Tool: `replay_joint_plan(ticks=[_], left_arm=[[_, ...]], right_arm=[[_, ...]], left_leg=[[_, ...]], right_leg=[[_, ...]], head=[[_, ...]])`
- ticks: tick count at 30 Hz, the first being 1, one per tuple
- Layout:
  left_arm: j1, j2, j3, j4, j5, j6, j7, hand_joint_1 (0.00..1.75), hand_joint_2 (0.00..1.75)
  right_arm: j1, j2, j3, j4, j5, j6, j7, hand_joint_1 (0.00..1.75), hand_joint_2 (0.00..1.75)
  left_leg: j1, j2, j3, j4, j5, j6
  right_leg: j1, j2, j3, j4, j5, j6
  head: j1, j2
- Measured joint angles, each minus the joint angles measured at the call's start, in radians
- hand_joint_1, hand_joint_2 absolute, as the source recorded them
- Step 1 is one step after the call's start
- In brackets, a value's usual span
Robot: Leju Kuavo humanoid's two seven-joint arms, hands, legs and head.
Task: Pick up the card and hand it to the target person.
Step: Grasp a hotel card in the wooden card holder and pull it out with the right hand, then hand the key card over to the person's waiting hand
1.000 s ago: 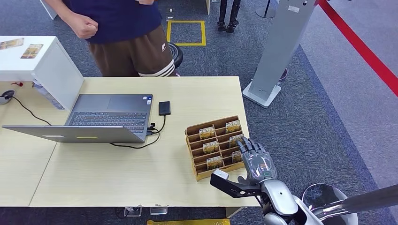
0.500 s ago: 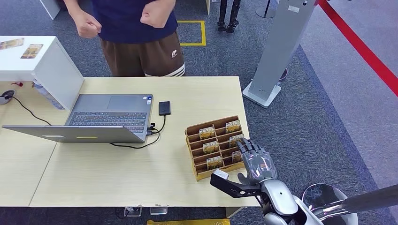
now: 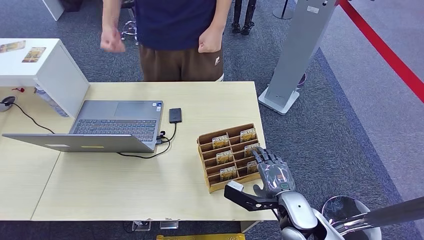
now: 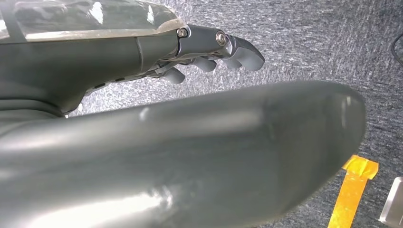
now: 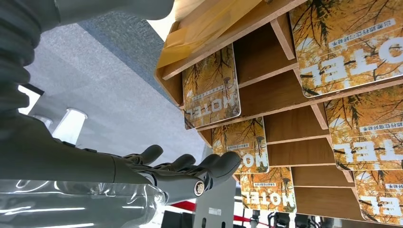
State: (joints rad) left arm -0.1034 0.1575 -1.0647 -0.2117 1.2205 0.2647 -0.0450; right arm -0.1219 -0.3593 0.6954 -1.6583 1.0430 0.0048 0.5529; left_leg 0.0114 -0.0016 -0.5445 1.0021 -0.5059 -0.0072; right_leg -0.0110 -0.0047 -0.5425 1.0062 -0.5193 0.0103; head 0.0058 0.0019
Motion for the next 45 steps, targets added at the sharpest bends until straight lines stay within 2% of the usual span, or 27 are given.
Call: replay_joint_plan(ticks=[2,6,9,13,20,24,26,30,37,45], left_arm=[[0.000,0.000,0.000,0.000,0.000,0.000,-0.001,0.00,0.00],[0.000,0.000,0.000,0.000,-0.001,-0.002,-0.002,0.00,0.00],[0.000,0.000,0.000,0.000,-0.001,-0.003,-0.003,0.00,0.00],[0.000,0.000,0.000,0.000,-0.001,-0.003,-0.003,0.00,0.00],[0.000,0.000,0.000,0.000,-0.002,-0.003,-0.003,0.00,0.00],[0.000,0.000,0.000,0.000,-0.001,-0.003,-0.003,0.00,0.00],[0.000,0.000,0.000,0.000,-0.002,-0.003,-0.003,0.00,0.00],[0.000,0.000,0.000,0.000,-0.003,-0.004,-0.005,0.00,1.75],[0.000,0.000,-0.001,0.000,-0.014,-0.008,-0.033,0.00,1.75],[0.000,0.000,-0.001,0.000,-0.013,0.002,-0.029,0.00,1.75]], right_arm=[[0.000,0.000,0.000,0.000,0.000,0.000,0.001,0.46,1.75],[0.000,-0.003,0.000,0.000,-0.001,-0.001,0.003,0.75,1.75],[0.000,-0.004,0.000,0.000,-0.004,-0.003,0.004,0.84,1.75],[-0.001,-0.004,0.000,0.000,-0.005,-0.004,0.004,1.21,1.75],[-0.003,-0.004,0.000,0.000,-0.005,-0.005,0.004,1.33,1.75],[-0.007,-0.004,0.000,0.000,-0.005,-0.005,0.003,1.72,1.75],[-0.010,-0.004,0.000,0.000,-0.005,-0.006,0.002,1.74,1.75],[-0.013,-0.004,0.000,0.000,-0.006,-0.008,0.001,1.75,1.75],[-0.012,-0.004,0.000,0.000,-0.010,-0.012,0.001,1.75,1.75],[-0.011,-0.005,-0.001,-0.001,-0.011,-0.019,0.000,1.75,1.75]], left_leg=[[0.000,0.000,0.000,0.000,0.000,0.000],[0.000,0.000,0.000,0.000,0.000,0.000],[0.000,0.000,0.000,0.000,0.000,0.000],[0.000,0.000,0.000,0.000,0.000,0.000],[0.000,0.000,0.000,0.000,0.000,0.000],[0.000,0.000,0.000,0.000,0.000,0.000],[0.000,0.000,0.000,0.000,0.000,0.000],[0.000,0.000,0.000,0.000,0.000,0.000],[0.000,0.000,0.000,0.000,0.000,0.000],[0.000,0.000,0.000,0.000,0.000,0.000]], right_leg=[[0.000,0.000,0.000,0.000,0.000,0.000],[0.000,0.000,0.000,0.000,0.000,0.000],[0.000,0.000,0.000,0.000,0.000,0.000],[0.000,0.000,0.000,0.000,0.000,0.000],[0.000,0.000,0.000,0.000,0.000,0.000],[0.000,0.000,0.000,0.000,0.000,0.000],[0.000,0.000,0.000,0.000,0.000,0.000],[0.000,0.000,0.000,0.000,0.000,0.000],[0.000,0.000,0.000,0.000,0.000,0.000],[0.000,0.000,0.000,0.000,0.000,0.000]], head=[[0.000,0.000],[0.000,0.000],[0.000,0.000],[0.000,0.000],[0.000,0.000],[0.000,0.000],[0.000,0.000],[0.000,0.000],[0.000,0.000],[0.000,0.000]])
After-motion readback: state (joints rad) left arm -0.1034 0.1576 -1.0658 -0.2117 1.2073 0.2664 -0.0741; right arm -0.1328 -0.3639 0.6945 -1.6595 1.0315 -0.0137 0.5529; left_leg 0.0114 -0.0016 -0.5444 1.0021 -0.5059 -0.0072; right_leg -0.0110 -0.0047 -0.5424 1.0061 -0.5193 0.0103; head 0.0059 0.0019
